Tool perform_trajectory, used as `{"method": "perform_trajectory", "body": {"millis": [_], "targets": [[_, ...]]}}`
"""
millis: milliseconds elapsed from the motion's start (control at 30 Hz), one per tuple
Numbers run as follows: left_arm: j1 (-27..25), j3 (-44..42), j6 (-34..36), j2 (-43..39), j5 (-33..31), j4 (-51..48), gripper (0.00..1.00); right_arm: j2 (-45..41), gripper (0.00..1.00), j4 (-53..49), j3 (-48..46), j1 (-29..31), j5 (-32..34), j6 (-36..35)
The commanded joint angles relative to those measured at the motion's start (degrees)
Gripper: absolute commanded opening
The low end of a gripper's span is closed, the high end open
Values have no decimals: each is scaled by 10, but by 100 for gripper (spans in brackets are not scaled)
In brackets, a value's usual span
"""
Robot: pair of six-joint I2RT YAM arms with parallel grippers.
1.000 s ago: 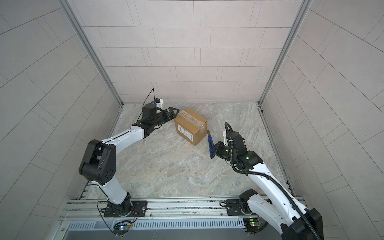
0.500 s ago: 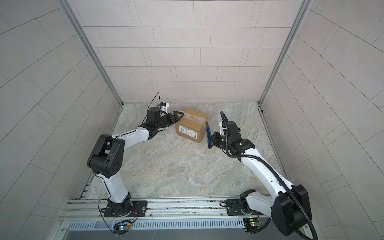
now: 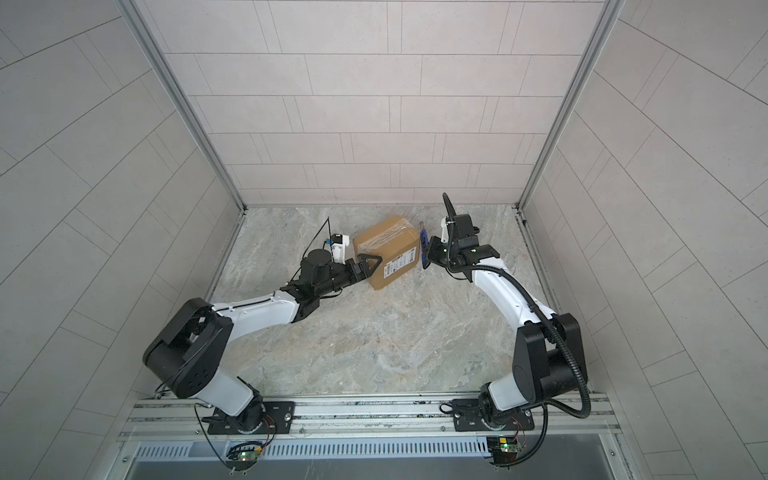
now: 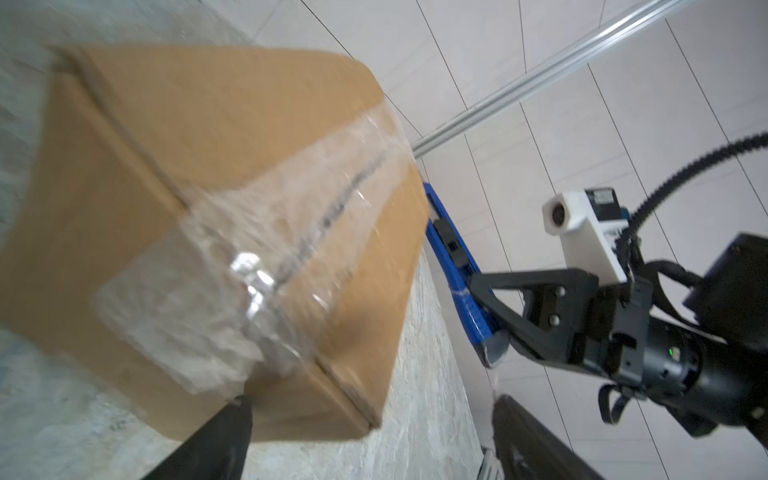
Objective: Unpack the express box
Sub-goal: 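Turn the box label-side up with the left gripper while the right lifts the cutter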
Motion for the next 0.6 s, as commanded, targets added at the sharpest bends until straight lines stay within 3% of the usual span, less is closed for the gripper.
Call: {"method": "perform_trajectory", "body": {"millis": [0,267,400,567], "targets": [[18,2,24,-54,-29,-46,96,-47,0,-34,3,-4,-9,-30],[125,52,110,-81,-20,-168,98,-227,0,-93,-129,-3,19,5],[150,122,139,-16,-5,-186,99,-281,0,-101,-174,16,22,36],[152,216,133,92,40,-165,98,-284,0,-80,-181,53,22,52]]}}
